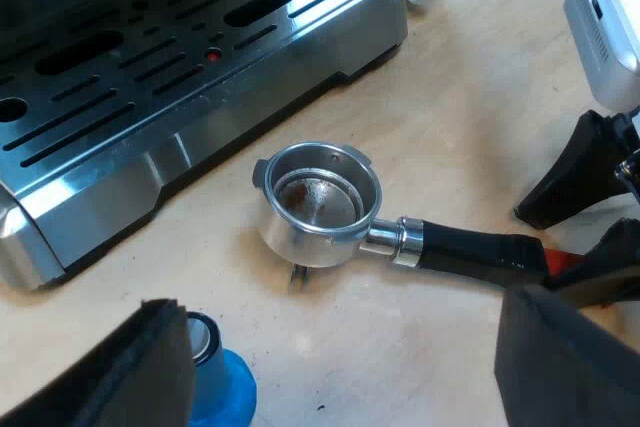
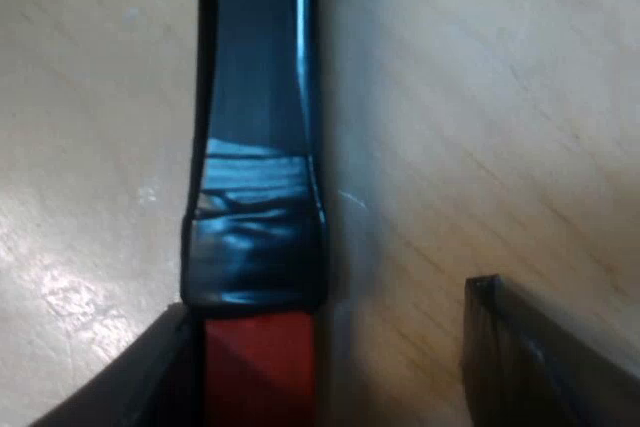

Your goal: Grind coffee beans and then tamp

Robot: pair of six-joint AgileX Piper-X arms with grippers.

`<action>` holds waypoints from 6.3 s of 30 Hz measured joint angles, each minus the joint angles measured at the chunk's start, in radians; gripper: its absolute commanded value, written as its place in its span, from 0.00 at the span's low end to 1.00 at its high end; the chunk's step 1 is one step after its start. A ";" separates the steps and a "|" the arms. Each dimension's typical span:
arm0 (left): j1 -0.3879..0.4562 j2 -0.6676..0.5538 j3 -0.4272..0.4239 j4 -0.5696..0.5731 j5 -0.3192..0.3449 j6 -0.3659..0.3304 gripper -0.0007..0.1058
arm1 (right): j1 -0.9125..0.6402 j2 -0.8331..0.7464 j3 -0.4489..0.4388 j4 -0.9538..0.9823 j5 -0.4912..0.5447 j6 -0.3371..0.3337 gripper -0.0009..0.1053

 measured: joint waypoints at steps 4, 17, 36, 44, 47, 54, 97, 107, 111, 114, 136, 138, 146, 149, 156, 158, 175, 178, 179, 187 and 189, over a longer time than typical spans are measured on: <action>0.000 0.000 0.000 0.000 0.000 0.000 0.61 | 0.000 -0.018 -0.006 0.051 0.000 0.003 0.55; 0.000 0.000 0.000 0.000 0.016 0.000 0.61 | 0.000 -0.143 -0.119 0.387 -0.006 0.011 0.55; 0.000 0.000 0.000 -0.007 0.022 0.000 0.61 | 0.000 -0.360 -0.298 0.462 -0.006 -0.085 0.51; 0.000 0.000 0.000 -0.007 0.022 0.000 0.61 | 0.002 -0.462 -0.301 0.369 -0.056 -0.157 0.58; 0.000 0.000 0.000 -0.007 0.022 0.000 0.61 | 0.009 -0.473 -0.301 0.360 -0.060 -0.160 0.58; 0.000 0.000 0.000 -0.007 0.022 0.000 0.61 | 0.046 -0.473 -0.301 0.349 -0.046 -0.169 0.58; 0.000 0.414 0.177 -0.525 -0.113 0.000 0.61 | 0.074 -0.473 -0.149 0.052 0.030 -0.188 0.58; 0.000 0.620 0.177 -0.653 -0.118 0.000 0.61 | 0.074 -0.473 -0.149 0.047 0.037 -0.186 0.58; 0.000 0.683 0.177 -0.716 -0.118 0.000 0.61 | 0.074 -0.473 -0.149 0.047 0.037 -0.186 0.58; 0.000 0.720 0.177 -0.749 -0.119 0.000 0.61 | 0.074 -0.473 -0.149 0.047 0.037 -0.186 0.58; 0.000 0.800 0.177 -0.787 -0.120 0.001 0.21 | 0.074 -0.473 -0.149 0.047 0.037 -0.186 0.58; 0.000 0.798 0.177 -0.788 -0.120 0.001 0.17 | 0.074 -0.473 -0.149 0.047 0.037 -0.186 0.58; 0.000 0.656 0.177 -0.784 -0.120 0.001 0.16 | 0.074 -0.473 -0.149 0.047 0.037 -0.186 0.58; 0.000 0.606 0.177 -0.784 -0.120 0.001 0.16 | 0.074 -0.473 -0.149 0.047 0.037 -0.186 0.58; 0.000 0.448 0.147 -0.650 -0.120 0.001 0.16 | 0.074 -0.473 -0.149 0.047 0.037 -0.186 0.58; 0.000 0.418 0.128 -0.604 -0.120 0.001 0.16 | 0.074 -0.473 -0.149 0.047 0.037 -0.186 0.58; 0.000 0.321 -0.074 -0.208 -0.066 0.001 0.15 | 0.018 -0.473 -0.100 0.027 0.065 -0.112 0.58; 0.000 0.321 -0.096 -0.180 -0.042 0.001 0.11 | -0.008 -0.473 -0.065 -0.015 0.065 -0.110 0.58; 0.000 0.321 -0.103 -0.173 -0.040 0.001 0.11 | -0.012 -0.473 -0.061 -0.023 0.065 -0.110 0.58; -0.009 0.321 -0.153 -0.120 -0.031 0.001 0.09 | -0.019 -0.473 0.052 -0.210 0.061 -0.131 0.58; -0.033 0.325 -0.161 -0.120 -0.031 0.001 0.09 | -0.019 -0.473 0.083 -0.247 0.061 -0.131 0.58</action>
